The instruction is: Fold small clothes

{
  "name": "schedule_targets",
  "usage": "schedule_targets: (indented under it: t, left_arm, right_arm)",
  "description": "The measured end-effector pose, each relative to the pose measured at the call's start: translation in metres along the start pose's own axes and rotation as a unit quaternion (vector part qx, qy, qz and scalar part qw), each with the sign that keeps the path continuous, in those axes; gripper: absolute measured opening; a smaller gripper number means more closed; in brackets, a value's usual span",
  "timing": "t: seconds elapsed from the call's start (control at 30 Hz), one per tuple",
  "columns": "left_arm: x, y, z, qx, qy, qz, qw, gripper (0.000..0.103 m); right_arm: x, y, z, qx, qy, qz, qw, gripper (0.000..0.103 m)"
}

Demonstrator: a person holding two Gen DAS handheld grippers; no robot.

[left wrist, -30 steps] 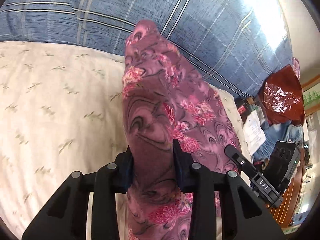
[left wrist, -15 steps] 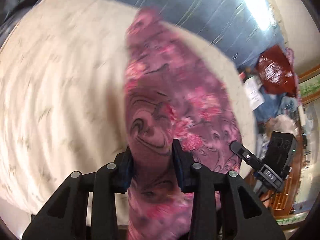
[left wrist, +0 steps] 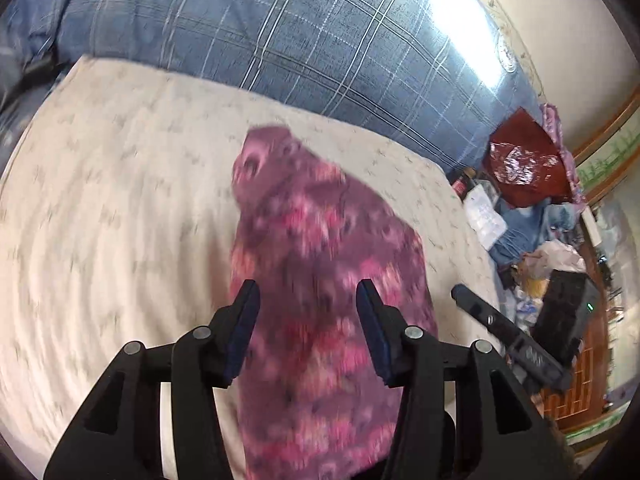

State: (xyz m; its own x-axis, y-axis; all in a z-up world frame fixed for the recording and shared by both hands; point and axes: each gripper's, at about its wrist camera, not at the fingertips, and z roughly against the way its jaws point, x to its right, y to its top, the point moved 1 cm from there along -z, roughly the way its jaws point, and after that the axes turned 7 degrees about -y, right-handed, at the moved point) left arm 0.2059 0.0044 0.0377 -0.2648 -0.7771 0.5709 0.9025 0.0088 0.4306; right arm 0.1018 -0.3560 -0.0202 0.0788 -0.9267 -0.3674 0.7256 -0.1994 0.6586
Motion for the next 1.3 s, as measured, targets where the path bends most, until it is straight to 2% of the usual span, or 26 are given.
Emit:
schedule_targets:
  t: [0.1, 0.2, 0.3, 0.37, 0.43, 0.5, 0.6, 0.7, 0.83, 0.9, 0.97, 1.03, 1.1, 1.2, 1.3]
  left_arm:
    - [-0.004, 0.023, -0.021, -0.001, 0.014, -0.004, 0.9999, 0.048]
    - [-0.012, 0.040, -0.050, -0.012, 0.043, -0.013, 0.9989, 0.048]
    - [-0.030, 0.052, -0.082, -0.030, 0.064, -0.003, 0.9975, 0.049]
    - [-0.045, 0.056, -0.104, -0.043, 0.067, 0.017, 0.9966, 0.053]
    - [-0.043, 0.062, -0.106, -0.032, 0.064, 0.013, 0.9974, 0.063]
    - [-0.039, 0.065, -0.111, -0.042, 0.070, 0.007, 0.9966, 0.067]
    - [-0.039, 0.064, -0.101, -0.042, 0.056, 0.010, 0.9975, 0.067]
    - [-0.040, 0.057, -0.070, -0.014, 0.053, 0.007, 0.9985, 0.067]
    - [-0.034, 0.021, -0.031, -0.007, 0.072, -0.036, 0.9967, 0.067]
    - [-0.030, -0.003, -0.026, -0.016, 0.086, -0.056, 0.9946, 0.069]
    - [-0.028, -0.028, -0.034, -0.031, 0.116, -0.069, 0.9904, 0.069]
    - [-0.032, -0.043, -0.047, -0.036, 0.134, -0.065, 0.9882, 0.080]
    - [-0.034, -0.044, -0.049, -0.022, 0.136, -0.046, 0.9894, 0.085]
    - [-0.033, -0.039, -0.037, -0.030, 0.133, -0.028, 0.9903, 0.084]
    - [-0.022, -0.049, -0.014, -0.012, 0.132, -0.047, 0.9901, 0.084]
  right_arm:
    - [-0.010, 0.004, -0.019, 0.001, -0.004, 0.022, 1.000, 0.033]
    - [-0.003, 0.007, -0.040, -0.011, -0.008, 0.029, 0.999, 0.033]
    - [0.010, 0.002, -0.067, -0.042, -0.018, 0.026, 0.999, 0.029]
    - [0.018, -0.003, -0.075, -0.040, -0.005, 0.017, 0.999, 0.030]
    - [0.024, -0.006, -0.074, -0.027, 0.013, 0.005, 1.000, 0.031]
    - [0.027, -0.009, -0.073, -0.018, 0.026, 0.003, 1.000, 0.031]
    - [0.027, -0.006, -0.071, -0.027, 0.029, -0.007, 0.999, 0.031]
    - [0.023, -0.003, -0.056, -0.031, 0.023, -0.013, 0.999, 0.034]
    - [0.002, -0.013, -0.022, -0.006, 0.026, 0.031, 0.999, 0.035]
    - [-0.007, -0.026, -0.013, -0.008, 0.019, 0.052, 0.998, 0.036]
    - [-0.010, -0.041, -0.016, -0.022, 0.002, 0.061, 0.998, 0.037]
    - [-0.007, -0.055, -0.031, -0.051, -0.029, 0.068, 0.996, 0.037]
    - [-0.007, -0.061, -0.031, -0.030, -0.035, 0.070, 0.996, 0.037]
    - [-0.010, -0.054, -0.021, -0.043, -0.047, 0.058, 0.996, 0.037]
    - [-0.010, -0.052, -0.002, -0.030, -0.051, 0.050, 0.997, 0.041]
